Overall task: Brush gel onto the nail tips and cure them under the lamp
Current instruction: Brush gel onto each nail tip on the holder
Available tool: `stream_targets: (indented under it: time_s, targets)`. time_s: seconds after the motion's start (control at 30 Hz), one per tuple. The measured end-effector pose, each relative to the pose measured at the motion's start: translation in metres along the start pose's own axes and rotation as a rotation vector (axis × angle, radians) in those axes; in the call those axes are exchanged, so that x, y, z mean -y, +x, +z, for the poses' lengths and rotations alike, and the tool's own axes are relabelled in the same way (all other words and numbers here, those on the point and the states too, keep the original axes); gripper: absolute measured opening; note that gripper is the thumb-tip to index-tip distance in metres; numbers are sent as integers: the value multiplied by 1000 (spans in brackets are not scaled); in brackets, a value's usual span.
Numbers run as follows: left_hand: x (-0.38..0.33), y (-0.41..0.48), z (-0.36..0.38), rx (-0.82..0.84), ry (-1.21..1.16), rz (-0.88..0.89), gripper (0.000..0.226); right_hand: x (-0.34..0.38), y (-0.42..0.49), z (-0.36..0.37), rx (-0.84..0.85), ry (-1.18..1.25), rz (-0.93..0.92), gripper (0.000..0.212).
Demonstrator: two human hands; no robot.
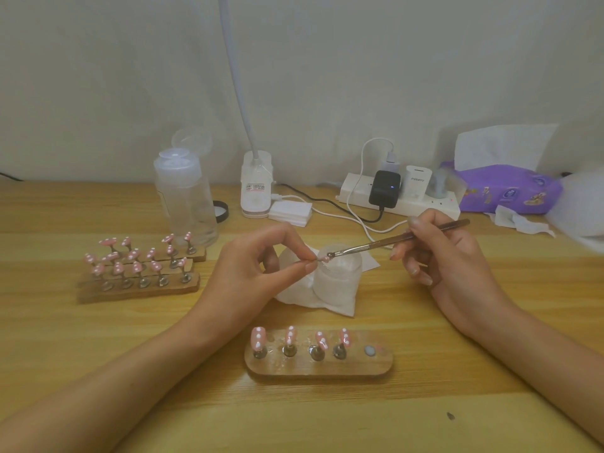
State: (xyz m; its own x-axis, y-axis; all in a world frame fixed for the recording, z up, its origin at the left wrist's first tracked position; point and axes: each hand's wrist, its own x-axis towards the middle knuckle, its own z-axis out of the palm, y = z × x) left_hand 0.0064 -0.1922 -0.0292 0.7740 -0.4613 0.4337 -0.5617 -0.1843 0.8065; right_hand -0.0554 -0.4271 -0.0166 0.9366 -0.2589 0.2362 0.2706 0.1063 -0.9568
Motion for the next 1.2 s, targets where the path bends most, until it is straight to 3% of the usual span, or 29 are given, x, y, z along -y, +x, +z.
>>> stream_targets:
  time_s: [0.53,0.67,1.07,1.2]
  targets:
    - [0,1,0,6,-13,0,11,2,-2,1,-12,-30,-24,27]
    - [0,0,0,2,-16,5,11,2,-3,3,57,-46,-30,26]
    - [1,0,0,2,-13,12,10,2,-2,1,-19,-28,-20,29]
    - [0,0,0,3,-12,14,10,2,-2,3,37,-55,-37,28]
